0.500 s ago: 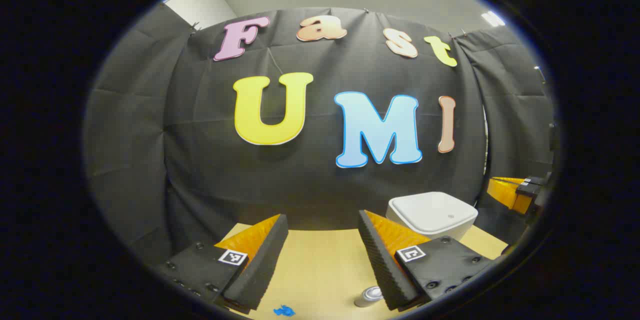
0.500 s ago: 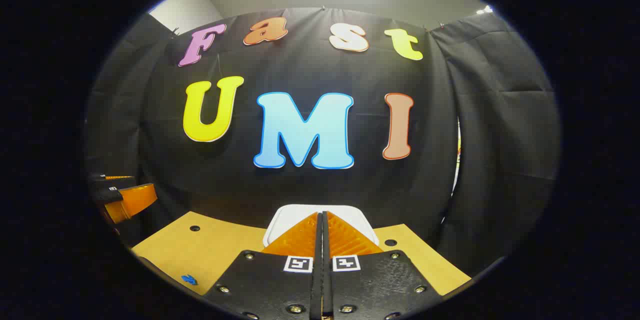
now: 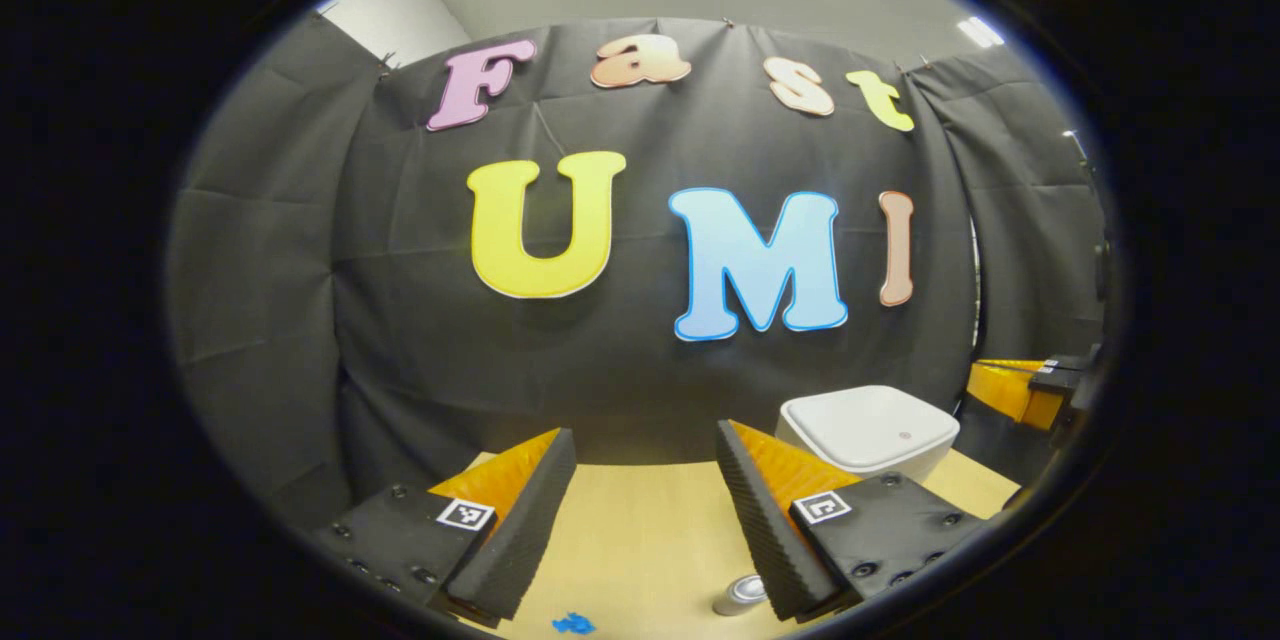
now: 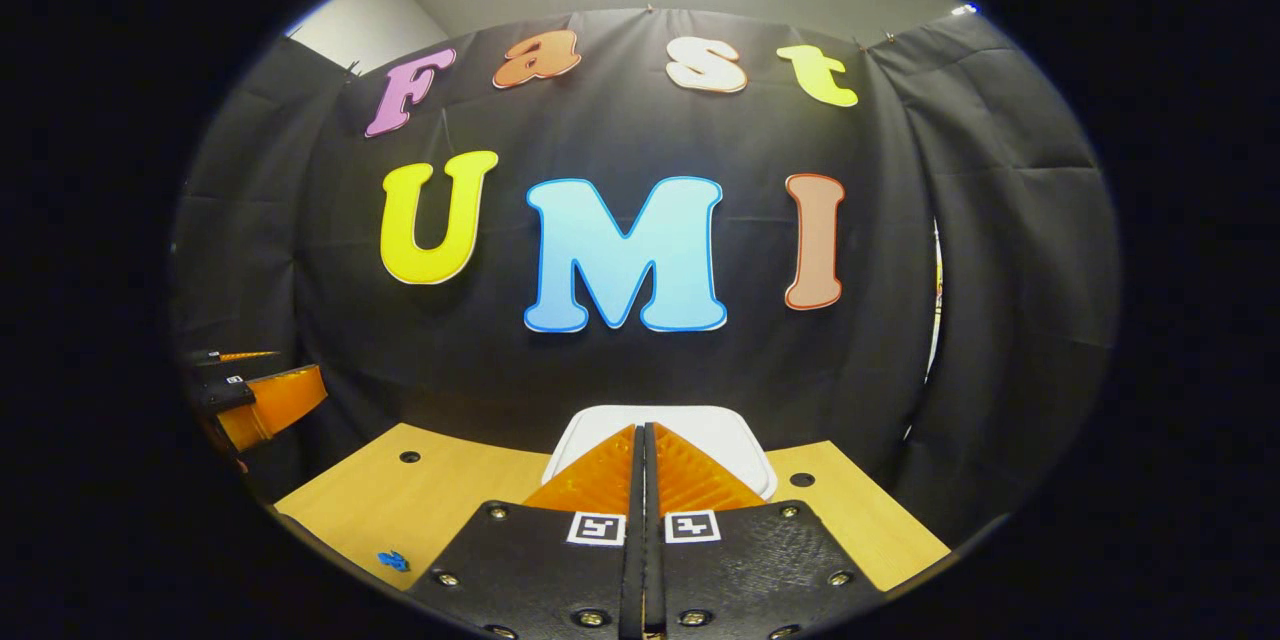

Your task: Press the lid of the desktop garbage bin to open it, pick up the crumpled paper on the desktop and throw it into the bin, then pick up the pop can on the desktop and drop it into the bin, and finally close the garbage bin lid.

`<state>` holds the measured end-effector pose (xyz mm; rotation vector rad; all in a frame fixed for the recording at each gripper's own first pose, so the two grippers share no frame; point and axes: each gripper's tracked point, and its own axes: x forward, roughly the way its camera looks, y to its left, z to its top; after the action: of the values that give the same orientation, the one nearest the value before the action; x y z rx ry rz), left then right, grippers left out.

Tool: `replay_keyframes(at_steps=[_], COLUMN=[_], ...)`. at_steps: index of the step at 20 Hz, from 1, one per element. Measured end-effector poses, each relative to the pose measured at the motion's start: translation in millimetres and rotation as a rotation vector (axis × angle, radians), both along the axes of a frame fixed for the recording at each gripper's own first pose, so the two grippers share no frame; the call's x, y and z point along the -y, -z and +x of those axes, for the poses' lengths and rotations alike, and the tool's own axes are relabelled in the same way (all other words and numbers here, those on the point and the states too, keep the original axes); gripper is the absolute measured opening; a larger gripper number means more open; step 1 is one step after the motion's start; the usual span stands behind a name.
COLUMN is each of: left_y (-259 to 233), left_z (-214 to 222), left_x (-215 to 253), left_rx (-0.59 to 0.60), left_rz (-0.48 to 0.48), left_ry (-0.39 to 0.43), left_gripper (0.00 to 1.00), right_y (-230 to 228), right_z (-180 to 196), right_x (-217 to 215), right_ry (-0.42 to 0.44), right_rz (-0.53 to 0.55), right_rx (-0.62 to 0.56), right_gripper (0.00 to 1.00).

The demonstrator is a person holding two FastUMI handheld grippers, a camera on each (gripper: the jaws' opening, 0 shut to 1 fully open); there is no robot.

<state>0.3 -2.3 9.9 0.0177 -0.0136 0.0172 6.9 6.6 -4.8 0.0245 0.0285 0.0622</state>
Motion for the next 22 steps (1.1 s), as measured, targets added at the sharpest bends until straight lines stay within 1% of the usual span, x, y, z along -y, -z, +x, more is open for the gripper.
replay_keyframes(at_steps=[3, 4, 7, 8, 9, 10, 11, 16, 22], left_y=[-0.9, -1.5, -3.3, -3.7, -2.9, -3.4, -2.8, -4.7, -0.8], left_z=[-2.7, -3.6, -3.8, -4.0, -3.6, -3.9, -4.0, -2.1, -1.7], left_x=[0.8, 0.2, -2.3, -3.0, -5.0, -6.0, -6.0, -12.7, -19.6], left_rx=[0.006, 0.007, 0.011, 0.012, 0.012, 0.011, 0.01, 0.013, 0.003], left_rz=[0.004, 0.005, 0.011, 0.013, 0.015, 0.017, 0.018, 0.033, 0.047], left_ry=[-0.004, -0.004, -0.01, -0.013, -0.015, -0.015, -0.015, -0.021, -0.03], left_gripper=[0.93, 0.95, 0.95, 0.93, 0.95, 0.93, 0.95, 0.95, 0.95], right_y=[0.7, 0.1, 2.9, 4.6, 4.3, 5.7, 6.3, 15.7, 40.3], right_z=[-1.3, -1.0, -0.5, 0.6, 1.9, 3.6, 6.8, 26.2, 47.6], right_x=[-0.3, 1.6, 2.8, 2.7, 2.5, 2.0, 1.4, 3.0, 8.5], right_ry=[-0.008, -0.007, -0.008, -0.008, -0.01, -0.01, -0.012, -0.008, 0.0], right_rz=[0.004, 0.003, 0.0, 0.002, 0.005, 0.007, 0.008, 0.013, 0.029], right_rx=[-0.003, -0.004, -0.01, -0.012, -0.014, -0.015, -0.018, -0.035, -0.097], right_gripper=[0.0, 0.0, 0.0, 0.0, 0.0, 0.0, 0.0, 0.0, 0.0])
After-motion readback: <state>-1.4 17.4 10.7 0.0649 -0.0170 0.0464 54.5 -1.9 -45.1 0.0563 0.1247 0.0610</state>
